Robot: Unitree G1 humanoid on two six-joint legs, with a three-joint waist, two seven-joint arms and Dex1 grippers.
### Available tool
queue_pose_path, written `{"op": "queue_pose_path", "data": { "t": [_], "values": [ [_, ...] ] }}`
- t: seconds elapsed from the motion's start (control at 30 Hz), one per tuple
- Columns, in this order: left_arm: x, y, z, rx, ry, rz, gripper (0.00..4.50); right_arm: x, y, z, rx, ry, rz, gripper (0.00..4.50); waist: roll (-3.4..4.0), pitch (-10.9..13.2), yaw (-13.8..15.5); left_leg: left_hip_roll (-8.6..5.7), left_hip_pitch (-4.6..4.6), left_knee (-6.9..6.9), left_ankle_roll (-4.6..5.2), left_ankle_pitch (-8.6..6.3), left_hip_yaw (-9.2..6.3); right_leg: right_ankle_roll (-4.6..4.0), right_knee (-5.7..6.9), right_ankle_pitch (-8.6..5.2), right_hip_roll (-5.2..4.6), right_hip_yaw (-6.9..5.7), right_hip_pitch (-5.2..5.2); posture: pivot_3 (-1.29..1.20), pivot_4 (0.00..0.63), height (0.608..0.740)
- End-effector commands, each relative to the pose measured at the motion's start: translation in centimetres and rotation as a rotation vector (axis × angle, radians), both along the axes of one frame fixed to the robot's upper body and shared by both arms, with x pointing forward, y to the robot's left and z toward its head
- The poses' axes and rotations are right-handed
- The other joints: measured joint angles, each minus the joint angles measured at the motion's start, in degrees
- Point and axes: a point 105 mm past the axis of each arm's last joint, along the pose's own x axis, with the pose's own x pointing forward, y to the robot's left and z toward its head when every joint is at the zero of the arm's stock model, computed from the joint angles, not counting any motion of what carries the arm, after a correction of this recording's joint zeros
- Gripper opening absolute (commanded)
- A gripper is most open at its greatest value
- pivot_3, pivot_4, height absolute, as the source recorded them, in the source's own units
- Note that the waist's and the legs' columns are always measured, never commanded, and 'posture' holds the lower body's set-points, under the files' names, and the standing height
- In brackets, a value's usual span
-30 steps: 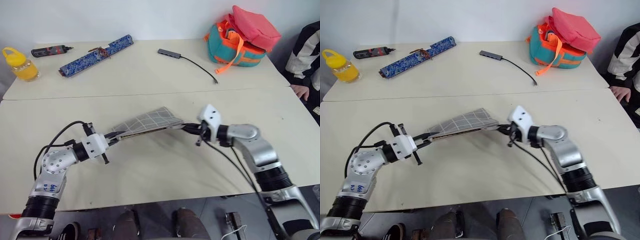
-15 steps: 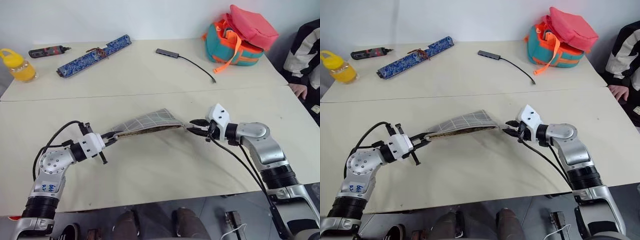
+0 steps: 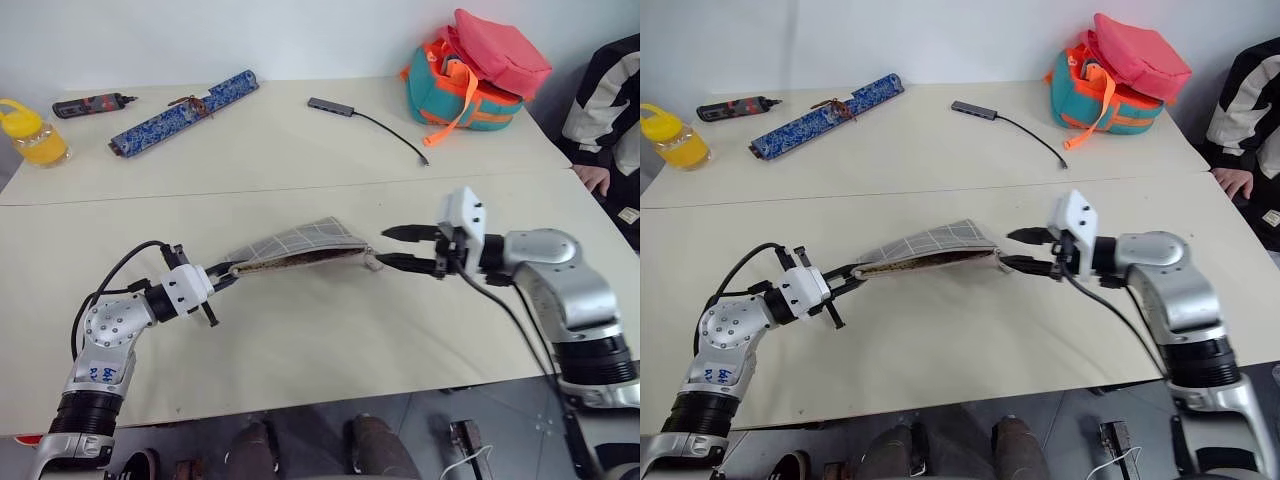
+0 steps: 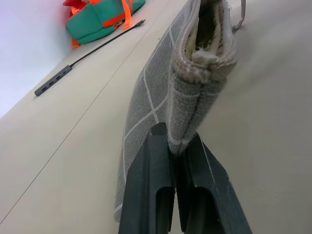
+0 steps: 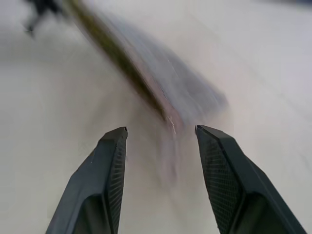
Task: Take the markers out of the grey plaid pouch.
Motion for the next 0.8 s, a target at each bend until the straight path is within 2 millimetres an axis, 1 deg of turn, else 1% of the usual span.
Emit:
{"op": "queue_pose_path", "data": {
  "t": [0.03,0.07,0.13,0.2,0.27,0.33,0.5,0.6,0.73,0.8],
  "values": [
    [0.3,-0.6,0.9,-0.006,-0.036,-0.004,0.0,-0.4,2.8,1.2,0.059,-0.09,0.012,1.09,0.0,0.0,0.14,0.0,-0.01,0.02,0.0,0.0,0.0,0.0,0.0,0.0,0.0,-0.01,0.0,0.0,0.15,0.74],
    [0.4,-0.8,0.9,-0.008,-0.037,-0.006,0.0,-0.4,3.4,0.7,0.048,-0.1,0.014,0.76,0.0,0.0,0.16,-0.01,-0.01,0.02,0.0,0.0,0.02,0.0,0.0,0.0,-0.01,-0.01,0.0,0.0,0.15,0.74],
    [0.5,-1.0,0.9,-0.01,-0.038,-0.007,0.0,-0.6,4.2,-0.4,0.008,-0.115,0.022,0.06,0.0,0.0,0.39,-0.03,-0.02,0.05,0.01,-0.01,0.09,0.0,0.0,0.0,-0.03,-0.02,0.0,0.0,0.15,0.74],
    [0.6,-1.3,0.8,-0.013,-0.037,-0.006,0.0,-0.6,4.3,-1.3,-0.025,-0.12,0.024,0.02,-0.01,0.0,0.52,-0.07,-0.04,0.07,0.06,-0.04,0.12,0.01,0.0,0.0,-0.09,-0.07,0.01,0.0,0.15,0.74],
    [0.6,-1.8,0.6,-0.016,-0.036,-0.013,0.0,-0.3,4.1,-2.6,-0.095,-0.131,0.011,0.02,0.0,0.0,0.48,-0.08,-0.06,0.08,0.07,-0.04,0.12,0.02,-0.01,0.01,-0.1,-0.07,0.01,0.0,0.15,0.74],
    [0.5,-2.1,0.4,-0.015,-0.033,-0.021,0.0,-0.2,4.0,-3.3,-0.125,-0.14,0.001,0.02,0.0,0.0,0.39,-0.08,-0.06,0.08,0.07,-0.04,0.13,0.02,-0.01,0.01,-0.08,-0.07,0.01,0.0,0.15,0.74],
    [0.2,-2.6,0.1,0.0,-0.029,-0.036,0.0,0.2,4.2,-2.4,-0.063,-0.135,-0.023,0.02,0.0,0.0,0.14,-0.05,-0.04,0.08,0.07,-0.04,0.13,0.02,0.01,0.01,-0.05,-0.04,0.0,0.0,0.15,0.74],
    [0.3,-2.6,-0.1,0.003,-0.027,-0.034,0.0,-0.2,4.4,-2.2,-0.043,-0.117,-0.001,0.02,0.0,0.0,0.25,-0.04,-0.03,0.07,0.07,-0.04,0.13,0.02,0.01,0.01,-0.05,-0.06,0.0,0.0,0.15,0.74],
    [0.4,-2.6,-0.3,0.009,-0.027,-0.029,0.0,-1.5,4.9,-1.8,0.001,-0.05,0.078,0.02,0.0,0.0,0.32,-0.05,-0.03,0.08,0.07,-0.04,0.13,0.02,0.01,0.01,-0.05,-0.05,0.0,0.0,0.15,0.74],
    [0.4,-2.6,-0.4,0.005,-0.026,-0.029,0.0,-1.4,5.0,-1.5,0.019,-0.044,0.073,0.02,0.0,0.0,0.31,-0.05,-0.03,0.08,0.07,-0.04,0.12,0.02,0.02,0.01,-0.05,-0.05,0.01,0.0,0.15,0.74]
  ]
}}
